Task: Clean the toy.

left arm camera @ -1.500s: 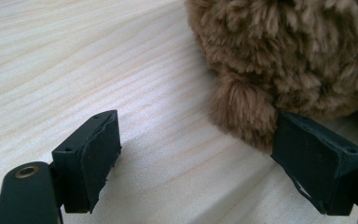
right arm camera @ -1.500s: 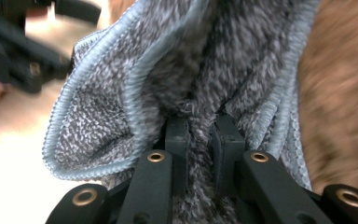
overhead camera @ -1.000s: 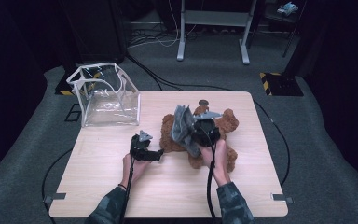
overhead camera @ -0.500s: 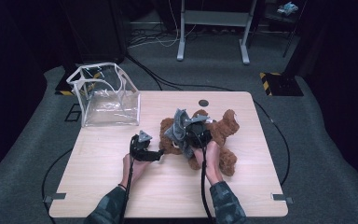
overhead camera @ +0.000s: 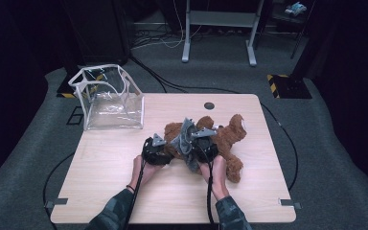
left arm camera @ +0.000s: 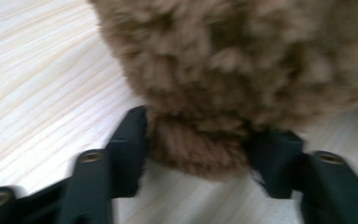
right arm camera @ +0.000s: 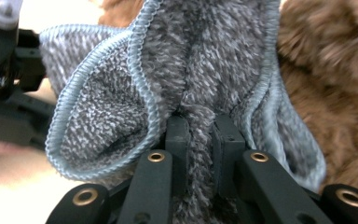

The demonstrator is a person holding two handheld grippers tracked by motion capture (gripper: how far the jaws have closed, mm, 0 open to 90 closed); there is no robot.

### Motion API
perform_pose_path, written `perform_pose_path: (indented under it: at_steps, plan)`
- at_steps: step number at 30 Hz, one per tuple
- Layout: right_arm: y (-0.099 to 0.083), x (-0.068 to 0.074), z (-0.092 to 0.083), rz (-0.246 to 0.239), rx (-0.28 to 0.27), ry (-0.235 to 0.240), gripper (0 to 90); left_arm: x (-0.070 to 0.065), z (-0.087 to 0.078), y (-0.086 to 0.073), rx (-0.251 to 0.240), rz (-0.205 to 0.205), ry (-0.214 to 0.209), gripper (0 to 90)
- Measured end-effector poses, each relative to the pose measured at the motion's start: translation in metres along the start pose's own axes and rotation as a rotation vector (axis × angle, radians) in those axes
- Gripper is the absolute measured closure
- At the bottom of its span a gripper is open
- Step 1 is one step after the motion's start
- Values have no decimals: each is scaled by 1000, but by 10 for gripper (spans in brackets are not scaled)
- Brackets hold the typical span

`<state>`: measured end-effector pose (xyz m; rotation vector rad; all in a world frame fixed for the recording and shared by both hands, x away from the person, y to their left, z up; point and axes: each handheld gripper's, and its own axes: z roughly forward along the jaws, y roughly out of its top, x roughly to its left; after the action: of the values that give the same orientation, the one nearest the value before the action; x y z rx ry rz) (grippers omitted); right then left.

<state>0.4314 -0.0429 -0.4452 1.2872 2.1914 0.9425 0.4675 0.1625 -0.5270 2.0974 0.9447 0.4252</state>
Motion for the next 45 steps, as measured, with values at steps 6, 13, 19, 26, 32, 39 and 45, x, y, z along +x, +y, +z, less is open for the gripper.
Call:
perform_pose_path:
  at_steps: [6,13,19,26,32,39,45]
  plan:
    - [-12,7,1,-14,48,14,796,0,-1,0,-7,15,-15,678]
    - [-9,-6,-16,0,13,21,794,-2,0,1,-6,29,-5,798]
    - [33,-22,-37,-33,-89,-72,794,-5,-1,0,-8,52,8,802]
    - [56,-16,0,-146,18,-129,794,-7,-1,0,-13,71,24,805]
    - [65,-33,11,-99,38,-158,796,-7,-1,0,-24,63,15,805]
    - [87,-60,9,-54,26,-251,796,-7,-2,0,-16,65,13,805]
    - [92,-76,-5,16,-9,-272,795,-7,-1,0,-20,65,17,802]
